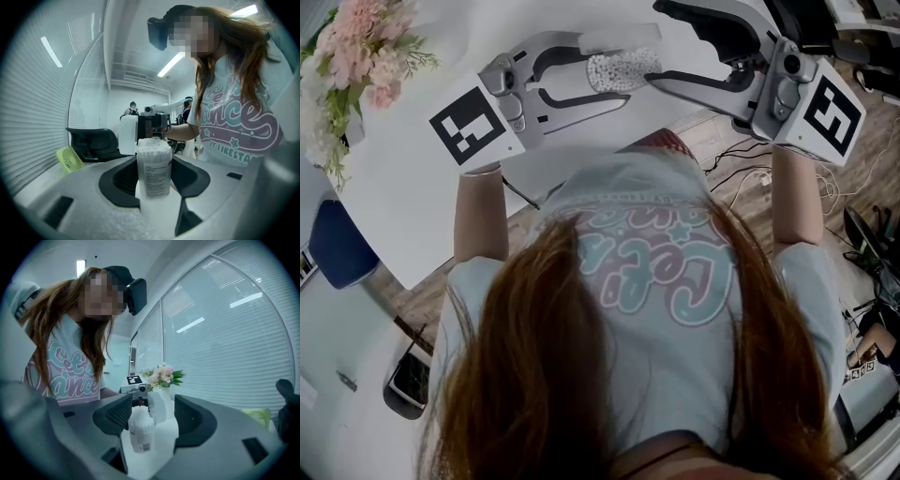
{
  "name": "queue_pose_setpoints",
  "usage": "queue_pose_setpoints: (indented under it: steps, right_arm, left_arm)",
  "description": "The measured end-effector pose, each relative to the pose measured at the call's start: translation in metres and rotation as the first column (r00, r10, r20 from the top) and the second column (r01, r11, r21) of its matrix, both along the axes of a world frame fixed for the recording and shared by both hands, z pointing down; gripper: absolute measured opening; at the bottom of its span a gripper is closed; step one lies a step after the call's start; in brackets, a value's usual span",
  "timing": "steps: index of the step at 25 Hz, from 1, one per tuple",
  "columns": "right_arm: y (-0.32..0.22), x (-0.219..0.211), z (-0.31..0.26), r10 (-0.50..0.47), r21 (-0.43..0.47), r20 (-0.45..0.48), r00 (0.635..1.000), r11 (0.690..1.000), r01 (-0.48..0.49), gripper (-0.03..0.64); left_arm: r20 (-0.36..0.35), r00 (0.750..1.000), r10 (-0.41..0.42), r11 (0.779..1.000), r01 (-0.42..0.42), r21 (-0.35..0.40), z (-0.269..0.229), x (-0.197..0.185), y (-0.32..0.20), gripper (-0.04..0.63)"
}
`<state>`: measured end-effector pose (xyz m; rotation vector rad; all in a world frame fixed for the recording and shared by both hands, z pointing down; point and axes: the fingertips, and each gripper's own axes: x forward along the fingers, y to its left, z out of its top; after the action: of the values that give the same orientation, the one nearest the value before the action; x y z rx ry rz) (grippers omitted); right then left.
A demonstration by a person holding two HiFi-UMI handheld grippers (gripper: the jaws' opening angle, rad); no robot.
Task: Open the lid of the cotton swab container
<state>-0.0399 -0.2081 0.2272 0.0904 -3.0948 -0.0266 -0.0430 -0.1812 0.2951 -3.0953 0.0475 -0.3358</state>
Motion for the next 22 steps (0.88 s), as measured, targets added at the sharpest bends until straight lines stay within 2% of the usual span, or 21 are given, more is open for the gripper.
queue_pose_setpoints:
  steps: [9,14,18,22]
  right_arm:
    - [0.001,0.015,0.035,-0.029,-0.062,-0.071,0.997,0.998,0.024,0.272]
    - [0.004,0.009,0.060,-0.065,-0.105,-0.117,0.991,0.993,0.053,0.272]
    - [0.003,0.010,0.068,-0.070,-0.107,-0.127,0.989,0.993,0.057,0.268]
    - [0.001,0.007,0.078,-0.079,-0.117,-0.131,0.988,0.991,0.063,0.230]
  left_arm:
    - [-0.013,1.000,0.009,1.000,-0.009,0.006,-0.001,0.005,-0.007,0.189]
    - [-0.017,1.000,0.018,1.000,-0.018,0.010,0.003,0.006,-0.010,0.187]
    - [-0.018,0.999,0.034,0.999,-0.033,0.015,0.003,0.013,-0.011,0.187]
    - [-0.020,0.999,0.040,0.999,-0.039,0.009,0.013,0.012,-0.015,0.189]
